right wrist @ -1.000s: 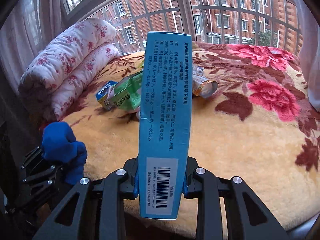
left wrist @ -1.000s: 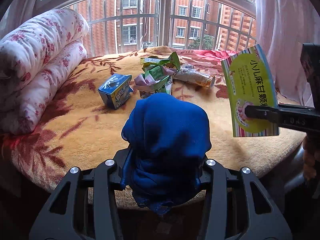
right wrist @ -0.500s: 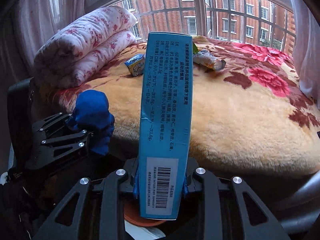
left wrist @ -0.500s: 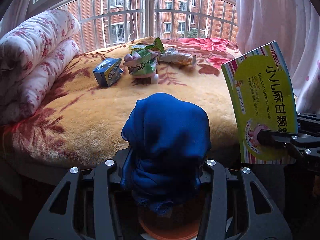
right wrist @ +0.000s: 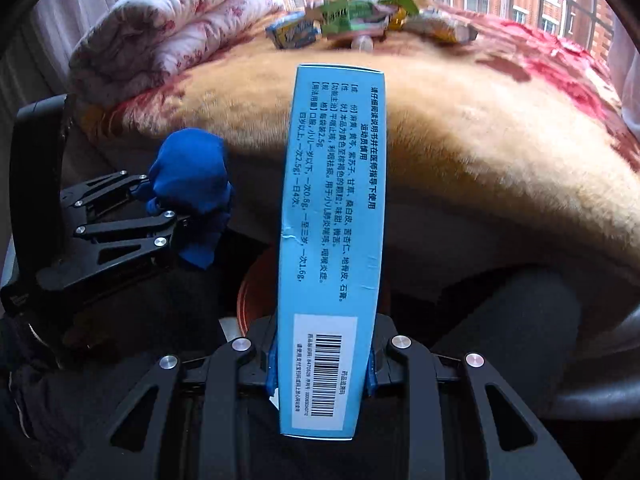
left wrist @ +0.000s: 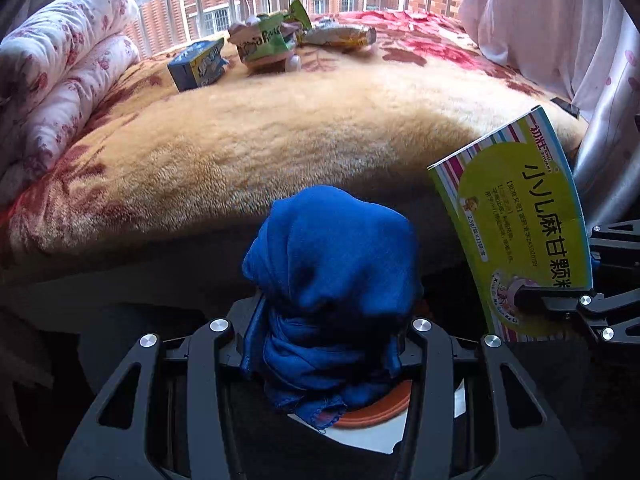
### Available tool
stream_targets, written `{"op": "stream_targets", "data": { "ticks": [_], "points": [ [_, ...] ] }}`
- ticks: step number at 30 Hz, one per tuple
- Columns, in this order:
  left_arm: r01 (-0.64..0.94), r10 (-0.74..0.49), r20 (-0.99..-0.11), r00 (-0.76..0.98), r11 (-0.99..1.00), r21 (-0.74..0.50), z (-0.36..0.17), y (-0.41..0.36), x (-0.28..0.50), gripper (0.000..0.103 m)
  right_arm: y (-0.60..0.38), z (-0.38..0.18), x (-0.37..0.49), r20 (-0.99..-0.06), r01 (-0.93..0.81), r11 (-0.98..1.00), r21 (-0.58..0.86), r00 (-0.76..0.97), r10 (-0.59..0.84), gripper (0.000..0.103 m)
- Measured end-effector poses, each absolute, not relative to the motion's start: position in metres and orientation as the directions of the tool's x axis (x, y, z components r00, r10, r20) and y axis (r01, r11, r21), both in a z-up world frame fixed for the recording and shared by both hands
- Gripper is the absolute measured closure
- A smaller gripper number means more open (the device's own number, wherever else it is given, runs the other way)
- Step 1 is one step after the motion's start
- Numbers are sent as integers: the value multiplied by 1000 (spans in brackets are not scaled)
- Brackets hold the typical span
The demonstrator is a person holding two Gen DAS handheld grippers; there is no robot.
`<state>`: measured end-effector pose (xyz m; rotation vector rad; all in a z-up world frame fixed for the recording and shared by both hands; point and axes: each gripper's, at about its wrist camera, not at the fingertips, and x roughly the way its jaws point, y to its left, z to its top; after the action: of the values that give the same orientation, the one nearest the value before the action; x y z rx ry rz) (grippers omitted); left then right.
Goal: Collect trash
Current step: 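Lower the cloth and medicine box into the orange bucket and open both grippers, then raise both open grippers back over the bed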
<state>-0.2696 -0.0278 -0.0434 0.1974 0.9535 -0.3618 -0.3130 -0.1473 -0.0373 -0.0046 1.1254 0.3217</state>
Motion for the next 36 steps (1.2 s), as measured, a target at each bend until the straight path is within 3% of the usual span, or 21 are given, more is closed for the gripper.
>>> {"op": "stream_targets", "data": {
  "ticks": [13,20,22,23,25,36],
  "points": [
    [379,-119,-957,265,925,-10,-132,-37,-250,59,-143,-104,-289,-941,-259,946,198,220,257,73],
    [383,-69,-982,175,924,3,-161,-42,-236,56,-137,-132,-270,-957,-268,942,201,153,248,72],
    [392,-49,-988,146,920,12,-169,-44,-232,47,-135,-138,-263,-961,-276,941,196,139,241,68],
    [395,-45,-990,132,919,11,-173,-45,-230,41,-134,-140,-260,-962,-279,941,192,136,237,52],
    [395,-41,-992,117,919,8,-178,-46,-226,32,-135,-143,-256,-964,-279,943,182,140,227,43],
    [344,-69,-993,93,938,-33,-177,-29,-216,31,-154,-138,-263,-965,-224,957,186,144,222,43]
  ]
}}
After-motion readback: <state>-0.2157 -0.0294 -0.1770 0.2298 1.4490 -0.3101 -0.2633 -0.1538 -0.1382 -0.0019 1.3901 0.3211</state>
